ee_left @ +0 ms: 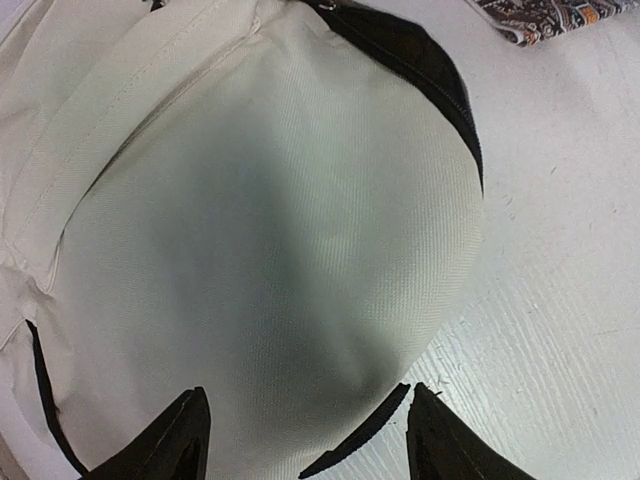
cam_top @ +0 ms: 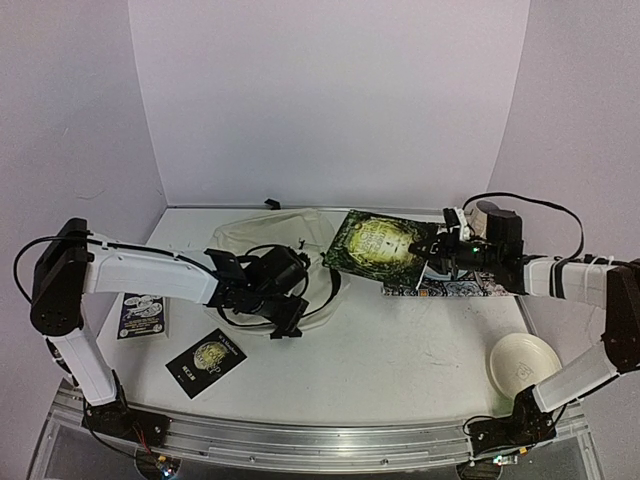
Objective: Pack the student bag
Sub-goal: Pick up the largest pocket of the bag from the student bag.
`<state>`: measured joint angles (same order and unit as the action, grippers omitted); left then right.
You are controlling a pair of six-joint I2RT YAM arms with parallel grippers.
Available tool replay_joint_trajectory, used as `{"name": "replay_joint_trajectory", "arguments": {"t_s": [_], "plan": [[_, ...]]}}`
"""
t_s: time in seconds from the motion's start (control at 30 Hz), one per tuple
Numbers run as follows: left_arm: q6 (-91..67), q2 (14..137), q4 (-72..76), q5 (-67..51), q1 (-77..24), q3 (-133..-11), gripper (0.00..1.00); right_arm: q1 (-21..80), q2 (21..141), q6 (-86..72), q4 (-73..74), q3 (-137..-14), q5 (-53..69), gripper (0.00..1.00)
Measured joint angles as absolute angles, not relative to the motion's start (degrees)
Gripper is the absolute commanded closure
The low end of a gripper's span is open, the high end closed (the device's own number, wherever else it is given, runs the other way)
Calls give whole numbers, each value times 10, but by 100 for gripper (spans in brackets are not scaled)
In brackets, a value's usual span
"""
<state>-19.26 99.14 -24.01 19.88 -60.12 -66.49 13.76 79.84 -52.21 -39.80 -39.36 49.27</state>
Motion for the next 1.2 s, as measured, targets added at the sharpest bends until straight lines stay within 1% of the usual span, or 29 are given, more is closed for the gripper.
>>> {"name": "replay_joint_trajectory", "arguments": {"t_s": [0.23, 0.33, 0.37, 0.43, 0.57, 0.6, 0.7, 0.8, 1.03, 1.2], "plan": [[-174, 1053, -272, 218, -614, -707, 31, 129, 797, -524, -395, -387, 484, 100], [-165, 1068, -286, 229, -617, -720, 36, 129, 796, -524, -392, -386, 484, 100], [-164, 1072, -291, 235, -618, -726, 40, 129, 794, -524, -391, -385, 484, 100], [-163, 1080, -303, 252, -618, -739, 54, 129, 791, -524, -390, -383, 484, 100], [-163, 1082, -326, 283, -618, -769, 78, 129, 780, -522, -385, -377, 484, 100], [-162, 1082, -331, 291, -618, -777, 82, 129, 777, -521, -383, -375, 483, 100], [-162, 1082, -345, 315, -618, -801, 88, 129, 767, -520, -381, -369, 483, 100], [-159, 1082, -359, 332, -618, -818, 99, 129, 755, -517, -377, -359, 483, 100], [-150, 1080, -384, 359, -617, -857, 100, 129, 713, -513, -368, -337, 471, 100], [-154, 1081, -408, 361, -614, -930, 100, 135, 677, -510, -360, -317, 456, 100]]}}
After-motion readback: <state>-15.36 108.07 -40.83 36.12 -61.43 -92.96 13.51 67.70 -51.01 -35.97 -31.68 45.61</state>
